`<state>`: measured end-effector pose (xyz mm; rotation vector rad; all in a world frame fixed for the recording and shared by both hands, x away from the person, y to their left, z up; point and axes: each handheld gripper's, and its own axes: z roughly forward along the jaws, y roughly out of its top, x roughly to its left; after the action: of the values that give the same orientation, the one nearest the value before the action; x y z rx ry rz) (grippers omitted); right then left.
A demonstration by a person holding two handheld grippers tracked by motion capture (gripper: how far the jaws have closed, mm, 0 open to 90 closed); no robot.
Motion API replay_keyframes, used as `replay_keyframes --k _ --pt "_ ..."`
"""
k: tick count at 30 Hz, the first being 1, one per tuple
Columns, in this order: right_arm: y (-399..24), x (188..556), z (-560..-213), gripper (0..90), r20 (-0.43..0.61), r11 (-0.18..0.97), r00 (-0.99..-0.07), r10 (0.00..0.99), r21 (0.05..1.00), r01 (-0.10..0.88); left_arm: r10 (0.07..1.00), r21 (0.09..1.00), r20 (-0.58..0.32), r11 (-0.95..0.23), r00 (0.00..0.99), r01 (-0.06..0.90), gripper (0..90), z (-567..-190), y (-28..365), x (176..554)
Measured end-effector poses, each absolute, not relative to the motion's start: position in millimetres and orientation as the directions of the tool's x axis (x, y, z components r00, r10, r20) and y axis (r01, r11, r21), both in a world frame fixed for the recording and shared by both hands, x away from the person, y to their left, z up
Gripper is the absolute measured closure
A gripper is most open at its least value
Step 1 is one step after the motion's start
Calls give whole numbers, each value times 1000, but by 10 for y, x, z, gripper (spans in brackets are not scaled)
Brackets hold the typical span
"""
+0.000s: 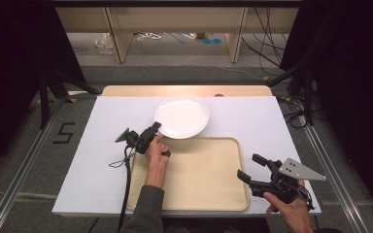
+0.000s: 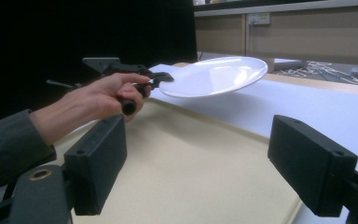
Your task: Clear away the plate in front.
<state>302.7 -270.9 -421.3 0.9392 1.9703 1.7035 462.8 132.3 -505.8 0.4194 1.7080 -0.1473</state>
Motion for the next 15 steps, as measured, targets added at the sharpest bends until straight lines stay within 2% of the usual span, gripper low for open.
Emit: replay_keyframes --k 15 --pt "-2707 3032 -4219 204 138 54 -707 693 969 242 165 122 -981 935 -106 333 853 -5030 1471 4168"
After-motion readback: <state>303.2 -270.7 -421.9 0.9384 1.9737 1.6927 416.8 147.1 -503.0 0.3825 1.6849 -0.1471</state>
